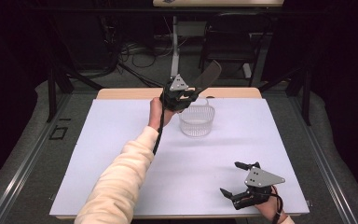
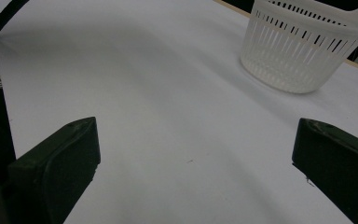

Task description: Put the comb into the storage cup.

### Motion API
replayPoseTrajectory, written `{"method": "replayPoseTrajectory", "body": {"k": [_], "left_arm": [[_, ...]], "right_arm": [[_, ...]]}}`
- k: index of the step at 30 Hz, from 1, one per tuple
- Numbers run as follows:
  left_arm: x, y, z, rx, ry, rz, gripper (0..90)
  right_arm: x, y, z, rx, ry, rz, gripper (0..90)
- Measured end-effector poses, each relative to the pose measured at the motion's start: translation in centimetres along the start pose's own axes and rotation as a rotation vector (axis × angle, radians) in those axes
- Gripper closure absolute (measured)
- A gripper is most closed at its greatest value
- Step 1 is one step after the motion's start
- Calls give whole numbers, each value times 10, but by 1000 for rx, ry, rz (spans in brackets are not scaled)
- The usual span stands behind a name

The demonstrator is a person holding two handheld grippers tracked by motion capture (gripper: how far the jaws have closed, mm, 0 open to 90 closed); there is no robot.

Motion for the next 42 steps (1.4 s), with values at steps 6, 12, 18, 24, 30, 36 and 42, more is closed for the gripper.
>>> {"method": "replayPoseTrajectory", "body": {"k": [6,12,18,24,30,36,42], "left_arm": [[-3,-1,0,-1,-19,-2,721],[-8,-3,1,3,-28,3,721],[-14,-6,3,-1,-25,12,721],[-18,-8,4,1,-40,23,721],[-22,-9,6,11,-46,30,722],[-26,-11,8,25,-51,36,722],[-30,-14,12,16,-48,51,722]], "right_arm": [[0,0,0,0,0,-1,2],[0,0,0,0,-1,-1,2],[0,0,0,2,-3,0,3],[0,0,0,2,-3,-1,3],[0,0,0,0,-5,-2,3],[1,0,0,0,-4,-1,3],[1,0,0,1,-5,-1,4]]}}
Point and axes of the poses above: each handheld gripper's, and its own axes: x roughly backward along the jaws, z roughly out of its underside, y roughly to its left, the point moved 6 cm from there along -x, roughly forward along the jaws, and after that the axes turned 12 degrees about -x, right-handed, at the moved point
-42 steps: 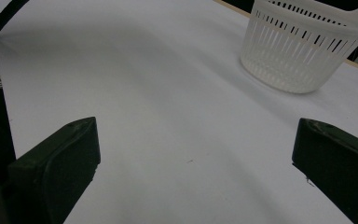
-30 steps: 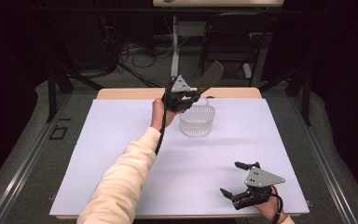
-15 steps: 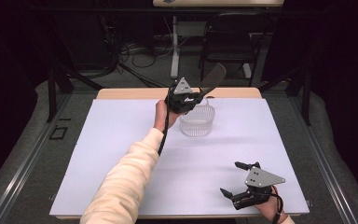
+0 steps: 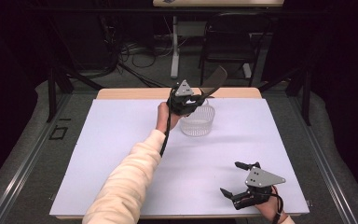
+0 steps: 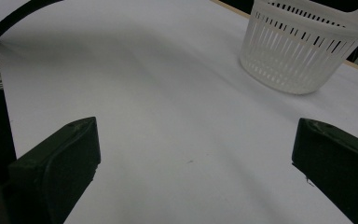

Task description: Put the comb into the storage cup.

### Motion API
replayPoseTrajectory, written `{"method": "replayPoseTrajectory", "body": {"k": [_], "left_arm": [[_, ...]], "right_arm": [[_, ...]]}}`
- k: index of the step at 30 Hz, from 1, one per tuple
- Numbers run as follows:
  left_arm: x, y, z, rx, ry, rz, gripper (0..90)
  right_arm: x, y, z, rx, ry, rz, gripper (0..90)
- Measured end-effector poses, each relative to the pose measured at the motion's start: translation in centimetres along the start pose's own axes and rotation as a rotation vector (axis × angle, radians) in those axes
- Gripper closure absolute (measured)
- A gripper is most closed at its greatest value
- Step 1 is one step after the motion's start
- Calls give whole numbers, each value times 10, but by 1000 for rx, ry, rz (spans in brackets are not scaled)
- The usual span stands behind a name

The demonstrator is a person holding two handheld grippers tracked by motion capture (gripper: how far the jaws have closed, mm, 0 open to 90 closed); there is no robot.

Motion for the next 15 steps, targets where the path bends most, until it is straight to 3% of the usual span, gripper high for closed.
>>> {"method": "replayPoseTrajectory", "body": {"k": [15], "left_arm": [[-7,-3,13,12,26,23,722]], "right_arm": [[0,0,0,0,-4,-2,5]]}}
Point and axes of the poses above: each handheld gripper's, and its own axes: x roughly backward along the jaws, z roughly out of its underside, y roughly to its left, the point moved 6 cm from there along -x, roughly forward along the jaws, and after that the axes turned 12 degrees about -x, right-handed, at the moved point
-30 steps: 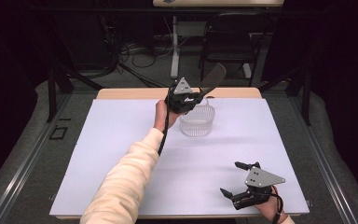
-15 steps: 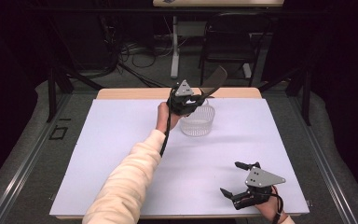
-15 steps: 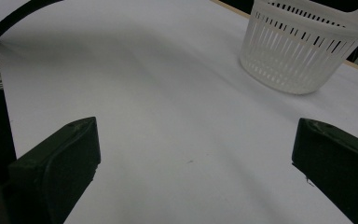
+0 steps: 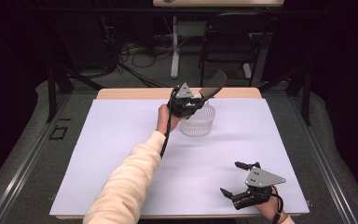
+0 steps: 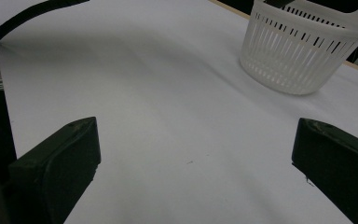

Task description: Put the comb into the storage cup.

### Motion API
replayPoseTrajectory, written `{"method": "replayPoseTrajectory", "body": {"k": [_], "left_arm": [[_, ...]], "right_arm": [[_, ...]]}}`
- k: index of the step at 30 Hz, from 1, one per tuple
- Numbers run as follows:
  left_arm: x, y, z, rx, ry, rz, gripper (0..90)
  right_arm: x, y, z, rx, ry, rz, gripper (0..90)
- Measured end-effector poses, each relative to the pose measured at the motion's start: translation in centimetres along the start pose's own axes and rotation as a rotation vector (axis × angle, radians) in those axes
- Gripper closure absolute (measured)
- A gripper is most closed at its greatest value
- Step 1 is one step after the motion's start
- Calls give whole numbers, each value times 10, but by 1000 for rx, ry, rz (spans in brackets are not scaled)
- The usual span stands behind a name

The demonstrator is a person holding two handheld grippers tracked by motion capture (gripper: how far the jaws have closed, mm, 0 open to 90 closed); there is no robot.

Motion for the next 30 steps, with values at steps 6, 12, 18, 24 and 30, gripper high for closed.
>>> {"method": "replayPoseTrajectory", "body": {"k": [6,12,18,24,30], "left_arm": [[-2,0,5,10,2,5,721],[-4,-1,7,2,17,17,721],[-7,-4,10,-14,41,27,720],[-10,-6,13,-31,56,28,720],[-13,-10,15,-44,76,49,716]], "right_arm": [[0,0,0,1,2,1,5],[0,0,0,-3,1,0,5],[0,0,0,-2,2,1,5],[0,0,0,-3,2,1,5],[0,0,0,-2,2,0,5]]}}
Point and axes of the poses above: each handheld gripper's, and its own axes: x roughly backward along the jaws, z roughly out of its underside, y roughly to its left, the point moved 6 cm from there along -x, roughly forward along the jaws, and after that the axes turned 12 degrees about -x, right-handed, at the moved point
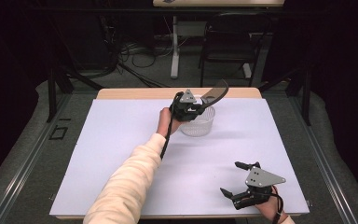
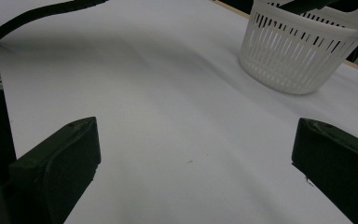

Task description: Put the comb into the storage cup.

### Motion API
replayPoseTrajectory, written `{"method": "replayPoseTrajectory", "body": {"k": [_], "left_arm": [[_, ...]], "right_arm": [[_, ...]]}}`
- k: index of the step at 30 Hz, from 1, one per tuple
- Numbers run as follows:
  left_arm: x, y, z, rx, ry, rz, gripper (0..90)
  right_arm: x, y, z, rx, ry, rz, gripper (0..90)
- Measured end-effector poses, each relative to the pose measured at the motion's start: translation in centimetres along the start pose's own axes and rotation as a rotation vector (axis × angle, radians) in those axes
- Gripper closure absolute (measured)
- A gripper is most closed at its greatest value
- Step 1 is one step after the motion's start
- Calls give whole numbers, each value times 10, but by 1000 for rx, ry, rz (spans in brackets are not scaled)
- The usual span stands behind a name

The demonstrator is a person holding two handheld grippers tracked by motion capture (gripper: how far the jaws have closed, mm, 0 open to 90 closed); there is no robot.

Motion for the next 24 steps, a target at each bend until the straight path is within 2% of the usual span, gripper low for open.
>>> {"method": "replayPoseTrajectory", "body": {"k": [2,3,4,5,7,10,14,24], "left_arm": [[0,-1,0,3,-5,12,706],[0,-2,-1,1,-1,18,662],[0,-3,-1,-3,-5,41,588],[1,-4,-2,-9,0,58,552],[4,-5,-3,-19,-1,60,461],[9,-6,-4,-15,-2,67,378],[15,-6,-5,-1,11,81,287],[29,-6,-9,12,35,80,85]], "right_arm": [[0,0,0,-1,0,1,5],[0,0,0,-1,0,1,5],[0,0,0,0,0,0,5],[0,0,0,0,0,1,5],[0,0,0,0,0,1,5],[0,0,0,-1,0,0,5],[0,0,0,0,0,-1,5],[0,0,1,-1,5,1,5]]}}
Point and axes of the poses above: each handheld gripper's, and its own axes: x roughly backward along the jaws, z roughly out of its underside, y roughly to its left, the point moved 6 cm from there along -x, roughly forward along the jaws, and after that the axes turned 12 degrees about -x, right-handed, at the moved point
